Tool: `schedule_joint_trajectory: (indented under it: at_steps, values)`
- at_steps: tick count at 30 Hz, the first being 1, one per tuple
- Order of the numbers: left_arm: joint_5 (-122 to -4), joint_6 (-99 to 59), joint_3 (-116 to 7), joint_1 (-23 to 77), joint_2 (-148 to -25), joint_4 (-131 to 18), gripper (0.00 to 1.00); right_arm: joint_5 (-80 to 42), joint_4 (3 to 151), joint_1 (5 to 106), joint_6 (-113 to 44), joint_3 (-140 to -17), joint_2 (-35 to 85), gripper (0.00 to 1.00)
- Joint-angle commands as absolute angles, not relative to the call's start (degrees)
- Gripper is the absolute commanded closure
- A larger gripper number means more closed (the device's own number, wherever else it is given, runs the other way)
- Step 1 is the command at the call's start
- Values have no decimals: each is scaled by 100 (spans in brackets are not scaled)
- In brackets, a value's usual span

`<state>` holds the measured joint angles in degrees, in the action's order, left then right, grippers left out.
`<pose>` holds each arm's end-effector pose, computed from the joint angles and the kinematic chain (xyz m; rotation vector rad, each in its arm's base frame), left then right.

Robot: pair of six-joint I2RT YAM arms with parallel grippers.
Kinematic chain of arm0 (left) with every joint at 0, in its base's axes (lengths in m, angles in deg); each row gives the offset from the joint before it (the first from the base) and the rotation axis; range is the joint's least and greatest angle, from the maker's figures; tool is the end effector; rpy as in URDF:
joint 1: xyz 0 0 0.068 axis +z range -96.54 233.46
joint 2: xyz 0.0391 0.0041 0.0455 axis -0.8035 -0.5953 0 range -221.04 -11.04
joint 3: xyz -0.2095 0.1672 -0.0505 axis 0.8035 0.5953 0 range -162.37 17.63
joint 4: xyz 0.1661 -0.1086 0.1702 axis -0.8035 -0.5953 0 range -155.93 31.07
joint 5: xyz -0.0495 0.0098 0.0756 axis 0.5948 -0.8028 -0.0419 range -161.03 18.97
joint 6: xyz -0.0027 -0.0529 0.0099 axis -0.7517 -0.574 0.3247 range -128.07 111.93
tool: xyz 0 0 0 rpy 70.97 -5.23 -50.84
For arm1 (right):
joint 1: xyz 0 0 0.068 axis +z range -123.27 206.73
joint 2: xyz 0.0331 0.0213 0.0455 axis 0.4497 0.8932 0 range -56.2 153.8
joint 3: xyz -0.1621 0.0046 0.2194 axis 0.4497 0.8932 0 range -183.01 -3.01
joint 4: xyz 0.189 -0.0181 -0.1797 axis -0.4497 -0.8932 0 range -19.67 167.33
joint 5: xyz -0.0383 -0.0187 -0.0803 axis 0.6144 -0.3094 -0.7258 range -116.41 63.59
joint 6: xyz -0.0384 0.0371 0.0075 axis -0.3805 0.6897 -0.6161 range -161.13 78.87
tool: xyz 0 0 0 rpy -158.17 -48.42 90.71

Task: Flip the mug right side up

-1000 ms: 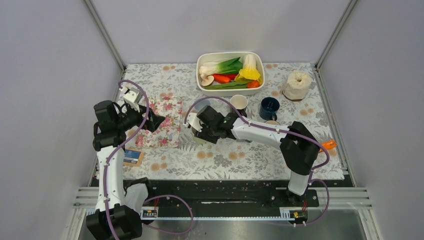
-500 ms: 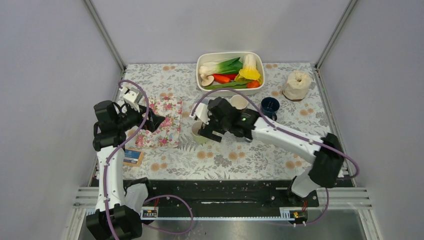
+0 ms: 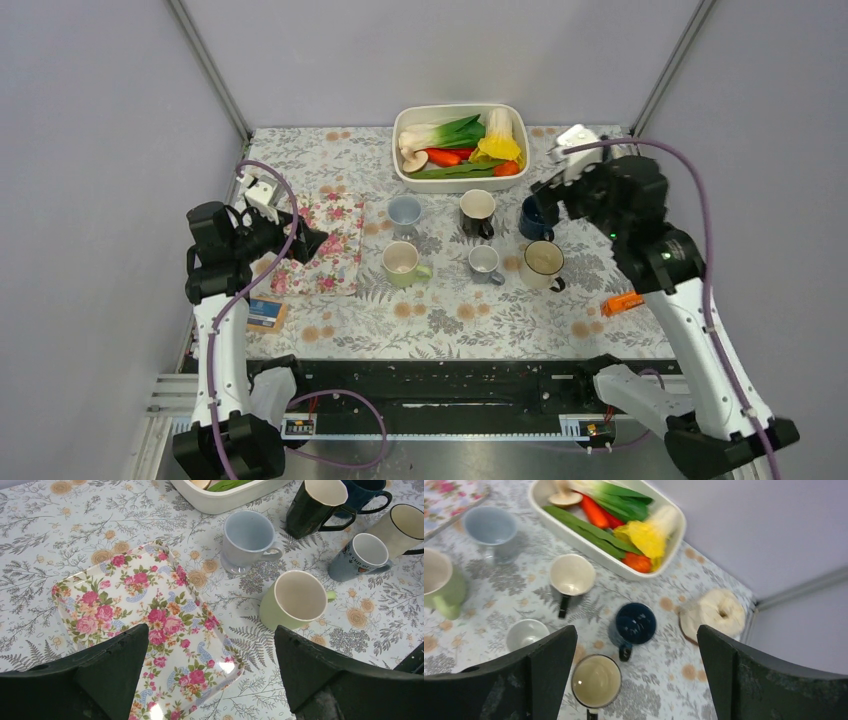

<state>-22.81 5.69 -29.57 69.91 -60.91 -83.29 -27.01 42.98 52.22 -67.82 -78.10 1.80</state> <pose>0.1844 0.0267 0.3195 0.4616 1.8530 -0.5020 0.1817 0.0863 0.4343 -0.8171 1.6844 -0.0240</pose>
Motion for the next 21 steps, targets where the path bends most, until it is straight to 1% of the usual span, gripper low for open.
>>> schedule_joint_trajectory:
  at_steps: [1,3,6,9,13,16,21]
  values:
    - [-2450,648,-3170,7026,-5952,-8235,1,-996,4166,3355,-6161,-7644,-438,1]
    - [-2478,664,-3155,7025,-5912,-8232,1,-395,4216,2418,-6000,-7420,-655,0]
    - [-2532,686,-3137,7037,-5848,-8216,1,265,4282,1299,-5872,-7040,-947,0]
    - [-2559,690,-3124,7034,-5809,-8200,1,641,4492,504,-5551,-6622,-1203,1]
    - [-2609,712,-3123,7034,-5779,-8197,1,-138,4930,335,-5265,-6088,-1674,0]
    - [-2690,727,-3103,7029,-5723,-8161,1,-665,4919,336,-5060,-6024,-1867,1]
    - [-2783,768,-3041,7034,-5587,-8107,1,-1014,4845,337,-5103,-5888,-2218,1]
